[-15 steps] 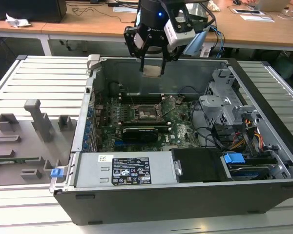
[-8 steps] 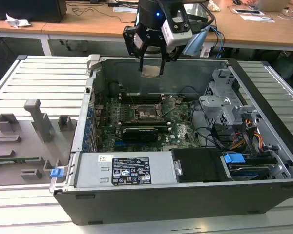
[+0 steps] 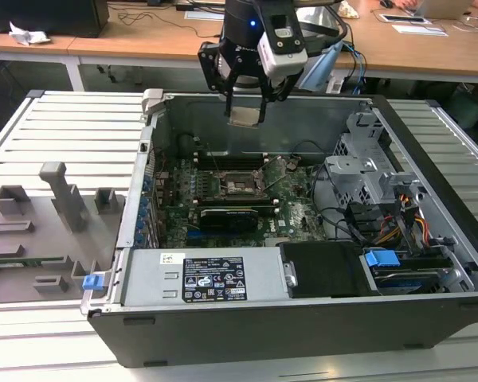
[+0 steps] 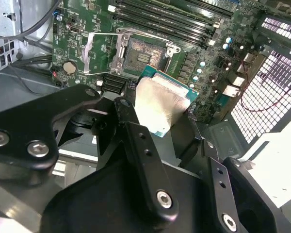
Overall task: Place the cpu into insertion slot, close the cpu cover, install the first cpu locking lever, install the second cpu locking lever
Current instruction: 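Place the cpu into insertion slot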
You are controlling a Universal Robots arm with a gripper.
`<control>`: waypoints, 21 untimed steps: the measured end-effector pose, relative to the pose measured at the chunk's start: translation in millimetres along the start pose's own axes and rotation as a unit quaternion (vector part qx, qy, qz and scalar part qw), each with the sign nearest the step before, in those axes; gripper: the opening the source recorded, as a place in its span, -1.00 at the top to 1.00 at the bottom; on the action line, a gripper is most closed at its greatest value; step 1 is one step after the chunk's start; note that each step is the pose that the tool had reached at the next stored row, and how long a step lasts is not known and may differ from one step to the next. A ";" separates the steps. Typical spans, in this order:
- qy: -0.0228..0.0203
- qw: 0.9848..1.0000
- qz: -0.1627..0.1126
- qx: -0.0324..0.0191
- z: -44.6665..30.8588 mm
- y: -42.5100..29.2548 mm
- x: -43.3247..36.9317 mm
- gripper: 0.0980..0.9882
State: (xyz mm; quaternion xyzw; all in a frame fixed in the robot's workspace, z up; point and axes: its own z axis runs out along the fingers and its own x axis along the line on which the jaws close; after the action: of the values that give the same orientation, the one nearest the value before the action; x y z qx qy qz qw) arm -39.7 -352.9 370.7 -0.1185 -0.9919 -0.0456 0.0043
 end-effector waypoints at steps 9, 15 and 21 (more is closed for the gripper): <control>-0.002 1.000 0.021 0.000 0.3 -0.7 2.8 0.03; -0.004 0.999 0.044 -0.001 0.6 -1.2 4.8 0.03; -0.005 0.998 0.061 -0.001 0.9 -1.3 5.0 0.03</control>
State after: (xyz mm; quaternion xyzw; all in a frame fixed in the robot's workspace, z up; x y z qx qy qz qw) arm -44.8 -353.0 369.8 -0.1786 -0.9829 -0.0457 0.0015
